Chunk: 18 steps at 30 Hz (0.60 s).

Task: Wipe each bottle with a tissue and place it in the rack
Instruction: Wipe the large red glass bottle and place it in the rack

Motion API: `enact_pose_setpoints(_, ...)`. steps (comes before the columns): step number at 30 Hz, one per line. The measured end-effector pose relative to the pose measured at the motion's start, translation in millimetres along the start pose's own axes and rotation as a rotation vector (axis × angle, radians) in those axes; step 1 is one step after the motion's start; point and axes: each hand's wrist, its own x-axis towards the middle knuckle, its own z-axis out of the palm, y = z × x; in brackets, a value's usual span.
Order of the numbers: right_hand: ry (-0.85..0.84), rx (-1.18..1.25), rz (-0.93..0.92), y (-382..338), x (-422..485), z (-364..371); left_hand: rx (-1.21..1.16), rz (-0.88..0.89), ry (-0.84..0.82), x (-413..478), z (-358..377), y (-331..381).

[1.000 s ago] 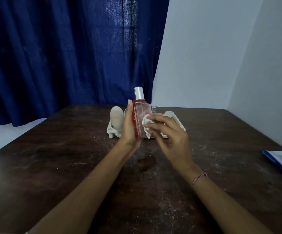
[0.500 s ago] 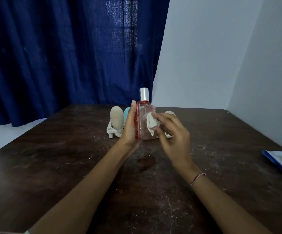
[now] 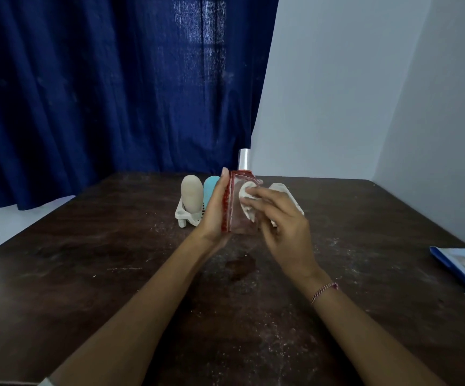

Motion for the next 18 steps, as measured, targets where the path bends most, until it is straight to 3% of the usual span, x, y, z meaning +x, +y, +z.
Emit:
enact_pose_setpoints(4, -0.093, -0.038, -0.162, -9, -3, 7, -0.058, -0.045, -0.033, -2, 0, -2)
enact_pose_setpoints(8, -0.099, -0.046, -0.166, -12, -2, 7, -0.088, -0.054, -0.043, -3, -1, -3)
enact_pose_setpoints(15, 0.132, 0.091, 0.17, 5, 5, -1, 0.051, -0.037, -0.174, -6, 5, -2)
enact_pose_setpoints(18, 0.135, 0.106, 0.178, 11, 3, -6, 0.217, -0.04, -0.229, -9, 5, 0)
